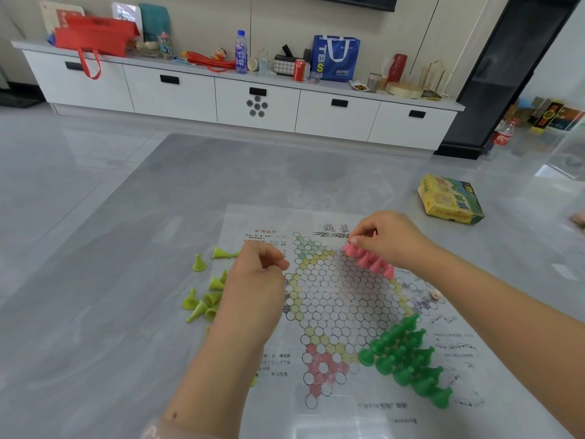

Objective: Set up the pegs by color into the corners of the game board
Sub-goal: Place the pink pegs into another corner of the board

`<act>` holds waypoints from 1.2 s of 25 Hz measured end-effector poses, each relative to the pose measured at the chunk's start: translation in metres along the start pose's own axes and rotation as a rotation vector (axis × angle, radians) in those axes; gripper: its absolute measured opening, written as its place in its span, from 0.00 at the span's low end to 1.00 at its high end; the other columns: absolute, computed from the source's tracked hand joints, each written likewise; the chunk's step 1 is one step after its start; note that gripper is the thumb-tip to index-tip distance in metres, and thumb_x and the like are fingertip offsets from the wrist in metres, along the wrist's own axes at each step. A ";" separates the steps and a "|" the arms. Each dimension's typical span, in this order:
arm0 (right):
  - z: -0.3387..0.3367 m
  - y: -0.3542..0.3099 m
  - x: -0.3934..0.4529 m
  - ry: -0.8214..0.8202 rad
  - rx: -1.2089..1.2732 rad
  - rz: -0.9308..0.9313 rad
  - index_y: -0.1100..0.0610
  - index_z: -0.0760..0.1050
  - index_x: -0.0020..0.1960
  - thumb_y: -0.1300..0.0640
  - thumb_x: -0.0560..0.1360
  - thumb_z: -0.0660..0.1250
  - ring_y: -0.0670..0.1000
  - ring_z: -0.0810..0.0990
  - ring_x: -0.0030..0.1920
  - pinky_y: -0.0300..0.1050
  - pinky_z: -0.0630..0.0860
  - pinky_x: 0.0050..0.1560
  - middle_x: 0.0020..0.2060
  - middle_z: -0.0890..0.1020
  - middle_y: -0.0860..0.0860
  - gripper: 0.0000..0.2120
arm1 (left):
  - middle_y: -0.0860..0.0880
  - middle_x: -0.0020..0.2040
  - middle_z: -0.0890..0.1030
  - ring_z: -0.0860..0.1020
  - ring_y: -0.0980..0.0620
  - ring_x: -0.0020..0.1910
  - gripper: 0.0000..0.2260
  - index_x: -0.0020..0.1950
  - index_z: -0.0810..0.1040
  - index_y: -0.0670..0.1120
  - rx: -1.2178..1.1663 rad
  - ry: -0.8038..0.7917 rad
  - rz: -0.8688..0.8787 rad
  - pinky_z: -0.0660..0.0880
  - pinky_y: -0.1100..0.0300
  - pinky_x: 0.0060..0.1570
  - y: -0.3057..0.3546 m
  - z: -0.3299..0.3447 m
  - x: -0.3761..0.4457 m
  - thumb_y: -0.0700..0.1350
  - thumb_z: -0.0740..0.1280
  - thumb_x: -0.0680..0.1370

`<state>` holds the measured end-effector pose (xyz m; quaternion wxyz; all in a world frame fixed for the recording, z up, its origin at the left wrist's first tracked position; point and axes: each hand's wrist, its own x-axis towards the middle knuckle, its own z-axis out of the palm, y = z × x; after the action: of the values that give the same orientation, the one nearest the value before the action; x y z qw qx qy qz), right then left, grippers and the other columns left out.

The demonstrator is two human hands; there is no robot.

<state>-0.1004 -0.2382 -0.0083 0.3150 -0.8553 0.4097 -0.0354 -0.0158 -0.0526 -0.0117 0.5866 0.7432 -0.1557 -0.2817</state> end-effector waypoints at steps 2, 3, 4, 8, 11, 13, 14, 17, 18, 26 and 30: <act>0.004 0.001 0.002 0.008 -0.041 0.004 0.55 0.80 0.42 0.58 0.75 0.64 0.53 0.81 0.32 0.49 0.80 0.32 0.37 0.84 0.55 0.07 | 0.55 0.39 0.75 0.70 0.56 0.32 0.11 0.46 0.72 0.46 0.012 0.002 0.004 0.63 0.76 0.19 0.000 0.001 0.001 0.32 0.55 0.75; 0.005 0.002 0.003 0.013 -0.049 0.005 0.55 0.80 0.42 0.57 0.75 0.64 0.54 0.81 0.33 0.48 0.79 0.32 0.37 0.84 0.54 0.07 | 0.55 0.39 0.75 0.70 0.56 0.32 0.11 0.46 0.72 0.46 0.016 0.003 0.003 0.63 0.76 0.19 -0.001 0.001 0.001 0.32 0.55 0.75; 0.006 0.003 0.004 0.018 -0.050 0.007 0.54 0.80 0.42 0.58 0.75 0.64 0.53 0.81 0.33 0.47 0.79 0.31 0.37 0.84 0.53 0.07 | 0.55 0.39 0.75 0.70 0.56 0.32 0.11 0.47 0.73 0.46 0.021 0.005 0.000 0.63 0.76 0.18 -0.001 0.001 0.001 0.32 0.55 0.75; 0.008 0.006 0.005 0.032 -0.047 0.021 0.53 0.81 0.41 0.58 0.75 0.64 0.49 0.78 0.28 0.42 0.76 0.28 0.34 0.84 0.49 0.07 | 0.53 0.40 0.74 0.71 0.55 0.33 0.11 0.46 0.73 0.46 0.040 0.013 -0.002 0.63 0.76 0.17 -0.001 0.000 0.002 0.32 0.55 0.75; 0.009 0.006 0.005 0.027 -0.055 0.029 0.53 0.81 0.41 0.58 0.74 0.65 0.48 0.78 0.29 0.40 0.75 0.26 0.33 0.83 0.49 0.07 | 0.51 0.43 0.75 0.71 0.55 0.33 0.12 0.43 0.72 0.48 0.036 0.004 0.016 0.64 0.75 0.19 -0.002 0.000 0.002 0.32 0.54 0.75; 0.009 0.006 0.004 0.030 -0.052 0.016 0.53 0.81 0.42 0.58 0.75 0.65 0.47 0.78 0.29 0.38 0.73 0.24 0.34 0.83 0.48 0.07 | 0.51 0.45 0.77 0.71 0.55 0.34 0.13 0.42 0.71 0.49 0.032 -0.007 0.031 0.65 0.75 0.20 -0.003 -0.001 0.002 0.32 0.54 0.76; 0.010 0.005 0.003 0.034 -0.048 0.005 0.53 0.81 0.42 0.58 0.75 0.65 0.45 0.77 0.28 0.36 0.72 0.23 0.34 0.83 0.47 0.07 | 0.51 0.46 0.77 0.71 0.55 0.34 0.13 0.42 0.70 0.49 0.030 -0.012 0.038 0.66 0.75 0.20 -0.003 -0.001 0.001 0.32 0.54 0.76; 0.011 0.004 -0.001 0.047 -0.037 -0.024 0.55 0.80 0.43 0.59 0.75 0.64 0.41 0.75 0.27 0.28 0.66 0.19 0.33 0.81 0.46 0.06 | 0.51 0.47 0.77 0.71 0.55 0.34 0.13 0.43 0.70 0.49 0.028 -0.016 0.053 0.66 0.75 0.21 -0.003 -0.001 0.001 0.33 0.53 0.76; 0.012 0.004 -0.001 0.060 -0.037 -0.031 0.55 0.80 0.43 0.59 0.75 0.64 0.41 0.75 0.27 0.27 0.65 0.19 0.33 0.81 0.45 0.07 | 0.51 0.47 0.77 0.71 0.55 0.34 0.13 0.43 0.70 0.49 0.029 -0.014 0.054 0.66 0.75 0.21 -0.003 -0.002 0.001 0.33 0.53 0.76; 0.016 0.009 0.001 0.124 -0.027 -0.053 0.54 0.81 0.40 0.60 0.74 0.64 0.44 0.79 0.33 0.33 0.74 0.30 0.37 0.83 0.46 0.08 | 0.51 0.46 0.77 0.71 0.56 0.34 0.13 0.42 0.70 0.49 0.018 -0.021 0.058 0.67 0.75 0.21 -0.004 -0.003 0.002 0.33 0.53 0.77; 0.014 0.010 0.000 0.111 -0.061 -0.064 0.52 0.80 0.40 0.61 0.75 0.63 0.41 0.78 0.31 0.27 0.68 0.23 0.35 0.82 0.44 0.09 | 0.52 0.45 0.77 0.70 0.56 0.33 0.12 0.44 0.70 0.48 0.024 -0.023 0.059 0.66 0.75 0.21 -0.004 -0.002 0.002 0.33 0.53 0.77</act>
<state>-0.1029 -0.2356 -0.0256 0.2642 -0.8740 0.3998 -0.0801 -0.0127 -0.0511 -0.0155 0.5839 0.7419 -0.1879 -0.2708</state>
